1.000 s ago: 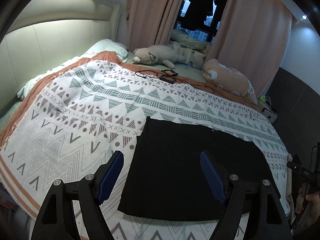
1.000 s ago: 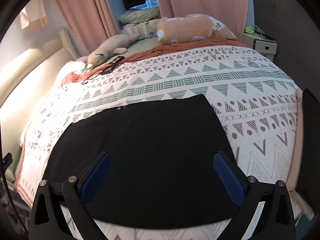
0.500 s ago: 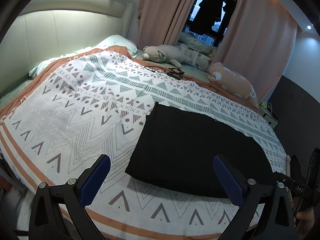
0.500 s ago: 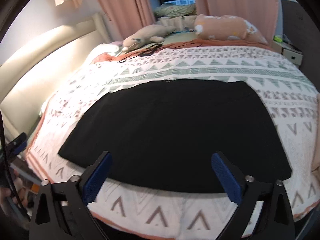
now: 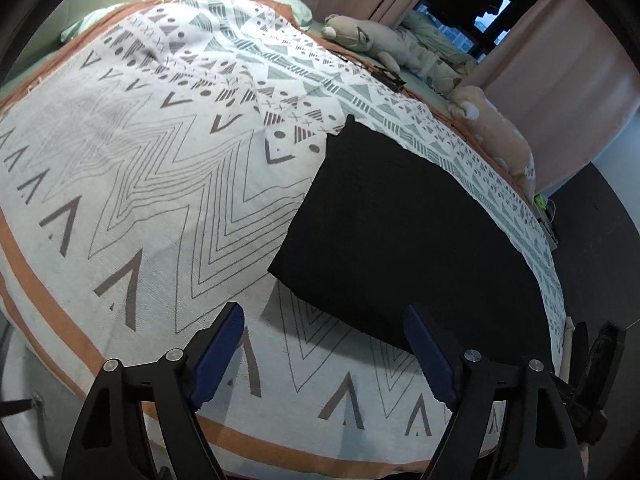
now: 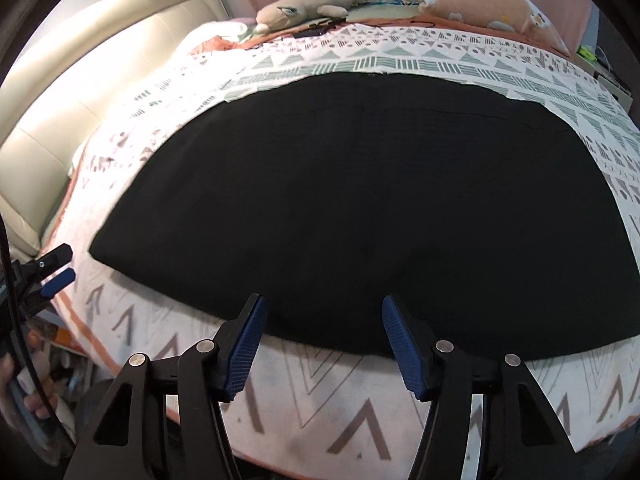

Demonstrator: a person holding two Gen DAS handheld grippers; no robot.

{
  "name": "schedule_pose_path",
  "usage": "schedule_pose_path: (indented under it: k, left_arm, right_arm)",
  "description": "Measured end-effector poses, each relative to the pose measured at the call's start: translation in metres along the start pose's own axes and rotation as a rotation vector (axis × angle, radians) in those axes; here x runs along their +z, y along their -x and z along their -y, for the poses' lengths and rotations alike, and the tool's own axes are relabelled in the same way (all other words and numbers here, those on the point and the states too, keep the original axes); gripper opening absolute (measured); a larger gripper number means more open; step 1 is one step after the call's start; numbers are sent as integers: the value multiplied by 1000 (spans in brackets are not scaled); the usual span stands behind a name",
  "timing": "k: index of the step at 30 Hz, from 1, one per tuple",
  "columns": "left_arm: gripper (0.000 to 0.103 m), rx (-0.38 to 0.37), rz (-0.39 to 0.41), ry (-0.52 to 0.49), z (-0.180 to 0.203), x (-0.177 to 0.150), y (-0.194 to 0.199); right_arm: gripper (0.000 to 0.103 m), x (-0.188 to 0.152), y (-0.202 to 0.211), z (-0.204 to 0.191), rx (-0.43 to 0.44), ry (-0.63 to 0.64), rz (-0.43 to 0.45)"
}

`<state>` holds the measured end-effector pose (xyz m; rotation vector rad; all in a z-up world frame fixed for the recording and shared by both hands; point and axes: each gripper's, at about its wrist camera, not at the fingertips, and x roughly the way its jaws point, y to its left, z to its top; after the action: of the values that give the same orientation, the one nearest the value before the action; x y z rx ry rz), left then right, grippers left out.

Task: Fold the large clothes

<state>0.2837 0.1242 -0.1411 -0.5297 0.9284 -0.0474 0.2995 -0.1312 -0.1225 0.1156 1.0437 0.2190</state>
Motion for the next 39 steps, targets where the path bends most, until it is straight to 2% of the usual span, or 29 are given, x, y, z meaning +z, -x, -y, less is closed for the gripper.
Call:
schedule_pose_path:
  k: [1, 9, 15, 19, 25, 29, 33, 39]
  left_arm:
    - [74, 2, -12, 11, -2, 1, -5]
    - [72, -30, -49, 120, -17, 14, -24]
    - [58, -42, -76, 189, -21, 16, -34]
    - [54, -36, -80, 213, -21, 13, -37]
    - [54, -30, -89, 255, -22, 15, -40]
    - [54, -34, -101, 282, -22, 17, -39]
    - [54, -82, -133, 343, -26, 11, -40]
    - [55, -105, -155, 375, -24, 14, -49]
  right_arm:
    - [60, 2, -5, 2, -4, -8, -9]
    - [56, 30, -39, 12, -48, -7, -80]
    - [55, 66, -58, 15, -82, 6, -100]
    - [54, 94, -71, 16, -97, 12, -104]
    - [49, 133, -90, 23, -102, 1, -113]
    - [39, 159, -103, 36, -118, 1, -112]
    - [37, 178, -110, 45, -114, -15, -107]
    - [37, 190, -114, 52, -122, -18, -110]
